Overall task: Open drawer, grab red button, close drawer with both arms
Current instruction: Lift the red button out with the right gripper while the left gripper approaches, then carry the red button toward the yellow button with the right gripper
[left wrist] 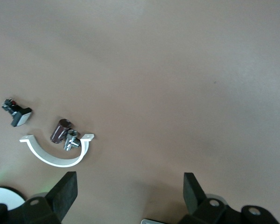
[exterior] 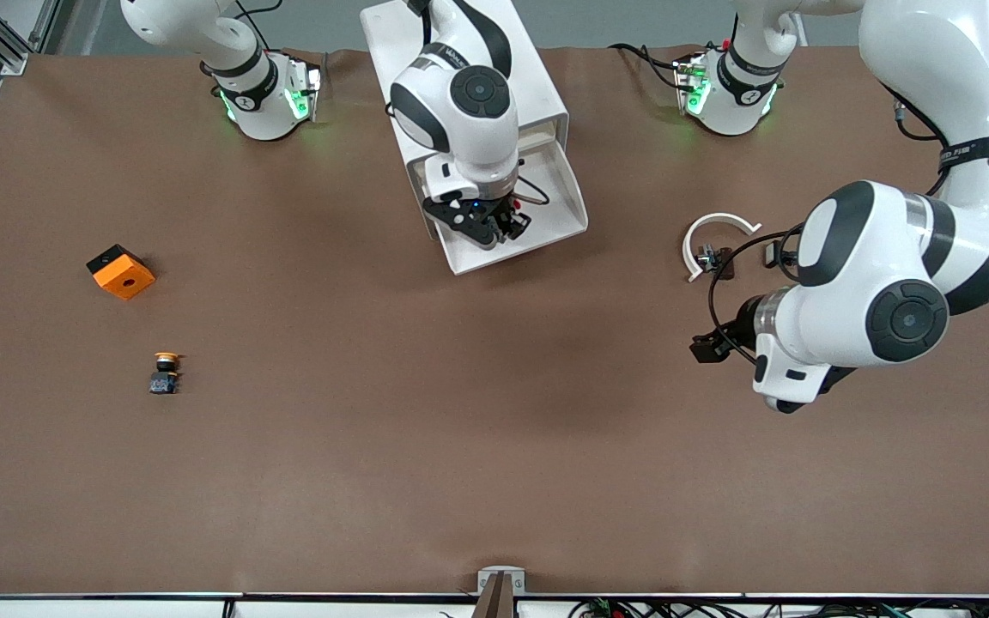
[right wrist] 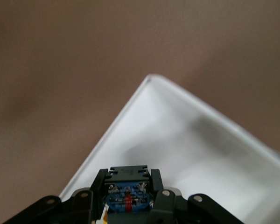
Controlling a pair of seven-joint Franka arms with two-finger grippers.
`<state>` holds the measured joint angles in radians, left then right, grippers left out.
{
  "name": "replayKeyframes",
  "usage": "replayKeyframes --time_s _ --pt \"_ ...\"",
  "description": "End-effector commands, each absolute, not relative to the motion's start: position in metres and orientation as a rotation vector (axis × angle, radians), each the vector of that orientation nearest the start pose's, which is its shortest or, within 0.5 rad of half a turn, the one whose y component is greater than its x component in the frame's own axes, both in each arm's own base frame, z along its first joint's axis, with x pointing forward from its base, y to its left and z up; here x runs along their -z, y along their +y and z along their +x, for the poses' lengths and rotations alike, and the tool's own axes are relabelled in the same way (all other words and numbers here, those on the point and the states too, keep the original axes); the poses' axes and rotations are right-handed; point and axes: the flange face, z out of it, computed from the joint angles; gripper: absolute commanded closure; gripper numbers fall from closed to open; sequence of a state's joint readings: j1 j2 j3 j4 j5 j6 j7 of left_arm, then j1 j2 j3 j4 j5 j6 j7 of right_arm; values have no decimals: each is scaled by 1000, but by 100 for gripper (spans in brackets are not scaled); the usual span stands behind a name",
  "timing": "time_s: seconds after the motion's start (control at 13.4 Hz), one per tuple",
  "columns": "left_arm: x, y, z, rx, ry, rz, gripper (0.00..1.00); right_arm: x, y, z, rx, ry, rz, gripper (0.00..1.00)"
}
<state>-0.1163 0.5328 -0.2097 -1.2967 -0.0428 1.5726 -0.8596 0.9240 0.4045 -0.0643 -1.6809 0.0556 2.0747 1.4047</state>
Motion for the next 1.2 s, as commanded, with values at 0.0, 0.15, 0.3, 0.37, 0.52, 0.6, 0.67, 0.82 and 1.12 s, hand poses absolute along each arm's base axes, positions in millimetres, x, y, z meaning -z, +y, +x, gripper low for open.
replayKeyframes --time_s 0.0,0.15,0.3,0.37,0.52,0.6,0.67,0.82,1.12 --pt "-432 -221 629 -369 -741 -3039 0 -411 477 475 -61 832 -3036 100" --pt "-425 -247 617 -373 -675 -3068 0 -419 438 508 -70 719 -3064 100" --pt "-413 -264 607 -365 -627 -3088 0 -406 377 541 -122 579 -3120 100" --pt "-406 -277 601 -318 -587 -3116 0 -400 344 559 -136 517 -3129 100" --pt "-389 -309 584 -237 -425 -3172 0 -395 284 588 -147 434 -3135 100" --pt "-381 -319 579 -174 -364 -3173 0 -395 256 601 -150 359 -3137 100" --pt "-371 -330 574 -143 -322 -3188 0 -392 229 613 -151 289 -3142 100" --pt "-351 -346 566 -123 -290 -3223 0 -380 189 625 -127 191 -3146 100" --pt "-309 -392 532 -197 -266 -3221 0 -345 123 640 -16 76 -3131 100"
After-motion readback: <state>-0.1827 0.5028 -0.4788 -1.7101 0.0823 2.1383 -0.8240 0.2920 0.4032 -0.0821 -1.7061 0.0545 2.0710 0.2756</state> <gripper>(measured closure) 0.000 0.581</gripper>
